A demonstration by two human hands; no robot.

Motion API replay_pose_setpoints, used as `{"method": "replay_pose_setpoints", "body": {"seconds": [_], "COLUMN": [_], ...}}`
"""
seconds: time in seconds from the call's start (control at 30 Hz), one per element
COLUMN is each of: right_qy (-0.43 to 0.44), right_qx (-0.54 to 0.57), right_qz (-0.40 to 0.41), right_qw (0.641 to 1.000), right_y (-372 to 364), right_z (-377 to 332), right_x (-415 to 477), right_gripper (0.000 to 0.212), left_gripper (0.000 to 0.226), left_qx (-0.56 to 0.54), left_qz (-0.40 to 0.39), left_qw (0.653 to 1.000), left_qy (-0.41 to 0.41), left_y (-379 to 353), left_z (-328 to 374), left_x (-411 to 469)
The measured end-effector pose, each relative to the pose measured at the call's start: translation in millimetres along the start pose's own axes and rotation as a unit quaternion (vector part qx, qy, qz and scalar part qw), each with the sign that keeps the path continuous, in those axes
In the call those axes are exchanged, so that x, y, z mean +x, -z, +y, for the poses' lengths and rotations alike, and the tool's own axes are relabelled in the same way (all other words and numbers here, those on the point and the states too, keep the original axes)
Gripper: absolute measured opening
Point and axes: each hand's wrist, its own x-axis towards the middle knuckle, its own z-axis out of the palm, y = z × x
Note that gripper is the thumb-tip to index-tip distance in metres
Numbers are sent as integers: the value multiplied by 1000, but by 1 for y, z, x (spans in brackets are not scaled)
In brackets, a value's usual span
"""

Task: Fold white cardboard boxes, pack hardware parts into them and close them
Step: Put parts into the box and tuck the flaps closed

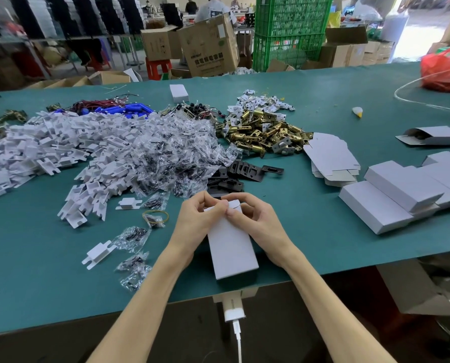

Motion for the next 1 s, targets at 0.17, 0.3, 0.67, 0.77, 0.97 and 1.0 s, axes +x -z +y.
{"method": "replay_pose_setpoints", "body": {"seconds": [0.17,0.3,0.67,0.77,0.97,1.0], "right_qy": [-1,-5,-35,-29,-14,-13], "right_qx": [8,14,31,34,40,39], "right_qz": [1,-4,-26,-23,-19,-18], "right_qw": [1000,1000,999,999,999,999], "right_y": [-1,0,2,1,1,1], "right_z": [0,0,2,1,1,1], "right_x": [0,0,2,1,1,1], "right_gripper": [23,29,51,46,37,35], "left_gripper": [26,18,18,21,13,12], "left_qx": [34,72,115,136,134,131], "left_qz": [-21,-29,-110,-112,-124,-131], "left_qw": [999,997,987,984,983,983], "left_qy": [-8,-16,28,12,-13,-8], "left_y": [4,12,27,29,32,35], "left_z": [6,8,29,32,32,32], "left_x": [8,15,29,31,29,28]}}
